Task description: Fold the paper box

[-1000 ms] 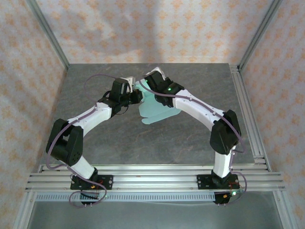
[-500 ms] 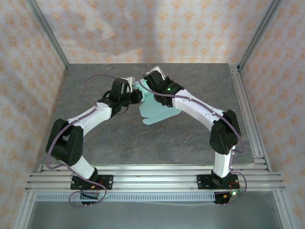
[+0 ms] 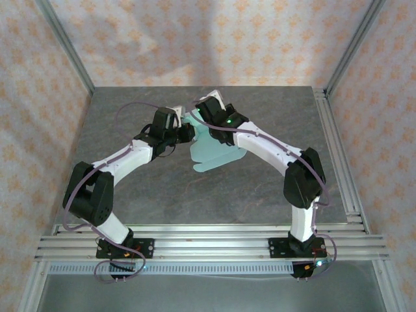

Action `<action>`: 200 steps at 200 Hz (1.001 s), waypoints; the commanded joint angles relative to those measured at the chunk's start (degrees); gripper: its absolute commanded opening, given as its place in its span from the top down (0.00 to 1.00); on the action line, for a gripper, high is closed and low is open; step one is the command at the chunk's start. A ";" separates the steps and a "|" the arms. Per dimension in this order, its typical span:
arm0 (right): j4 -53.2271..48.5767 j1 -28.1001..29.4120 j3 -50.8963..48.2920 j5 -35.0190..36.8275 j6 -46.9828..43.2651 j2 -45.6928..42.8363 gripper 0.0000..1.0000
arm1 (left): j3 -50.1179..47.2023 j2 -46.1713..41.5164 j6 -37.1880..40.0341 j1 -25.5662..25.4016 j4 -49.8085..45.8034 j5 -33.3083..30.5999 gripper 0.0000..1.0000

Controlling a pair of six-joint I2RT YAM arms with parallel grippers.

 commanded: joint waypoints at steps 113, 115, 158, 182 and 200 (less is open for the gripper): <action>1.31 1.00 -2.69 -1.44 0.10 -0.59 0.71 | 4.14 -0.30 0.78 -1.09 4.19 3.11 1.00; 1.29 0.99 -2.69 -1.71 0.21 -0.71 0.70 | 4.18 -0.31 0.62 -1.09 4.10 3.03 1.00; 1.81 -0.07 -4.56 -11.63 0.85 -5.08 0.41 | 4.84 0.97 -1.71 -1.09 3.48 1.41 1.00; 2.15 -0.40 -6.55 -16.08 -1.69 -7.37 0.31 | 5.27 1.63 -1.40 -0.99 2.79 1.09 1.00; 1.91 -1.35 -7.63 -18.45 -1.34 -9.16 0.29 | 5.28 1.76 -0.86 -0.98 2.52 0.93 1.00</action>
